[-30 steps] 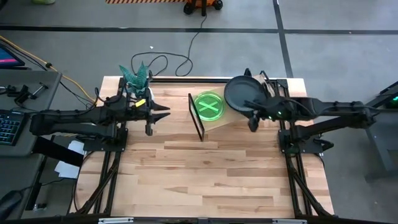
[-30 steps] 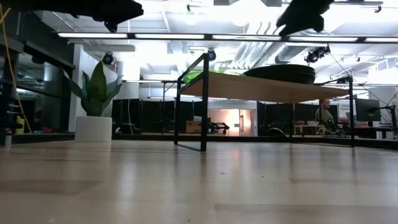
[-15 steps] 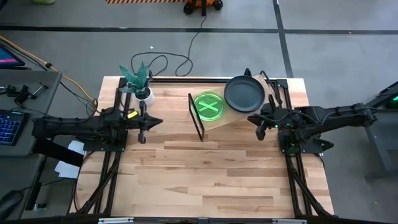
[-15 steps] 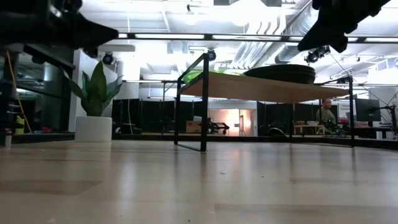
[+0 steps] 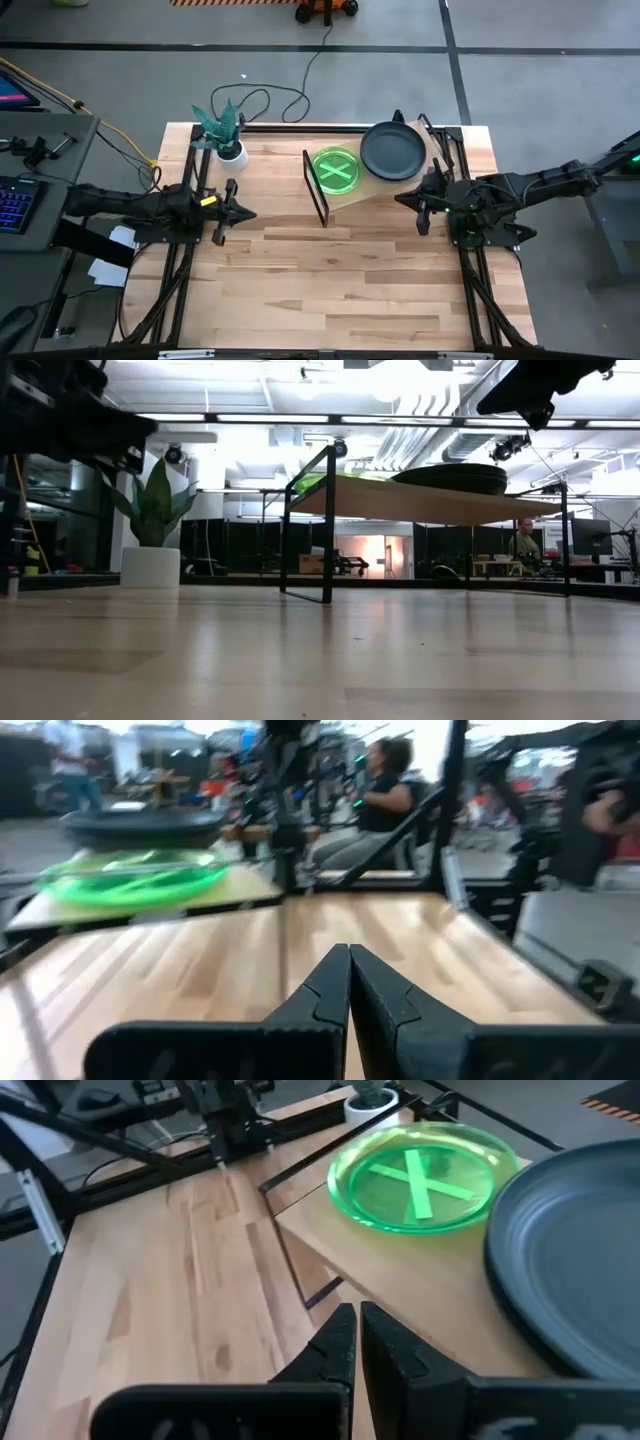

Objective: Place and stack plates onto a shelf
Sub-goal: Return to Home Position

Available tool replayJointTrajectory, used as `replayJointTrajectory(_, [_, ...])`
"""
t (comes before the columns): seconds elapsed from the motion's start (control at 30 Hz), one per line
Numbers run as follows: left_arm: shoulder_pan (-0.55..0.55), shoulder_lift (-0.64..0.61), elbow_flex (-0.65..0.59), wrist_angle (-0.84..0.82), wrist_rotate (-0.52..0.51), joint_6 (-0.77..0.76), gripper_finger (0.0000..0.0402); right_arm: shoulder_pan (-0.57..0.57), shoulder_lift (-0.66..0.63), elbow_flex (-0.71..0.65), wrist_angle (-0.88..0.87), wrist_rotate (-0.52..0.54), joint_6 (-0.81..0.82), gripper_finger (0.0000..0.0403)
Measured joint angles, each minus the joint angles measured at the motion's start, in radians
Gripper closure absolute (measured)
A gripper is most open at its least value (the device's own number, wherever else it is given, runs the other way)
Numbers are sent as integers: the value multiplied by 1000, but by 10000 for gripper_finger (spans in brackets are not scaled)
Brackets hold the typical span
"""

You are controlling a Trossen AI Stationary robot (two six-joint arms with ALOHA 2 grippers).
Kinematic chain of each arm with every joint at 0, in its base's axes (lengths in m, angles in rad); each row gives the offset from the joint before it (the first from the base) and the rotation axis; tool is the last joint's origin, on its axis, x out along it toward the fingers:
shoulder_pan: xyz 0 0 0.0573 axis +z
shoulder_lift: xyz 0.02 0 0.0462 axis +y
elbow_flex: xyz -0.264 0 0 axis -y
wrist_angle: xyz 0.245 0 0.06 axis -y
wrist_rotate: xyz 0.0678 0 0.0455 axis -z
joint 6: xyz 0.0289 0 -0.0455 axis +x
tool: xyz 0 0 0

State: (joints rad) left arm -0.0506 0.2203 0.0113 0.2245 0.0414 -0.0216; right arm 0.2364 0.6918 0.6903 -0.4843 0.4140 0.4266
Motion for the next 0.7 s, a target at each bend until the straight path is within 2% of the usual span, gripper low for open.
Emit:
replayJointTrajectory(0.2, [-99, 0, 2, 42, -2, 7, 402, 58, -12, -72, 10, 2, -5, 402])
replayJointTrajectory(0.43, [-139, 2, 2, 90, -2, 7, 401, 88, -121, -309, 191, 1, 14, 403])
replayJointTrajectory(0.57, [-140, 2, 2, 118, -13, 7, 401, 77, -216, -411, 370, -5, -101, 403])
replayJointTrajectory(0.7, [-140, 2, 2, 97, -13, -9, 401, 33, -316, -463, 451, -98, -221, 403])
